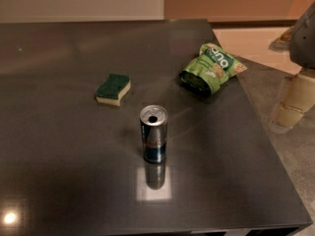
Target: Move green rice chip bag near sponge
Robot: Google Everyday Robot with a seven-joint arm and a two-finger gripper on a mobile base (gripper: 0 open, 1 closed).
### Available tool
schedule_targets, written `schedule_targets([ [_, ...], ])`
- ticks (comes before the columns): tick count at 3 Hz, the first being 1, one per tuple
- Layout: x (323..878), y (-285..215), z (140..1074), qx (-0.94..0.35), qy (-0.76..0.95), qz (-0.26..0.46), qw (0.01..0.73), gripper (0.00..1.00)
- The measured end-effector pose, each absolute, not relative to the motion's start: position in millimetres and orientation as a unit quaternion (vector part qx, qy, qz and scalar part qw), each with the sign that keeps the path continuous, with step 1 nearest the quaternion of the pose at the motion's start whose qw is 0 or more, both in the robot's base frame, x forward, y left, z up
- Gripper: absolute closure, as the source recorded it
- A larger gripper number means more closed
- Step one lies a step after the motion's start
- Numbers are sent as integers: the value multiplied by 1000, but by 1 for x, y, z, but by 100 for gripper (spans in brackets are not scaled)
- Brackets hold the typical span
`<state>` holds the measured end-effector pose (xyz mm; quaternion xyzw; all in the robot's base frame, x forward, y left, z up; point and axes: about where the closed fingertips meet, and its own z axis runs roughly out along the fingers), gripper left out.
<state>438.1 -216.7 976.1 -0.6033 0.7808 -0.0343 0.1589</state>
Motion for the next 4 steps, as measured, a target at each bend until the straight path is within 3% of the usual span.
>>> schedule_targets([
  [2,474,-223,981,-618,770,-13,159,0],
  [4,546,-219,972,-650,741,19,171,0],
])
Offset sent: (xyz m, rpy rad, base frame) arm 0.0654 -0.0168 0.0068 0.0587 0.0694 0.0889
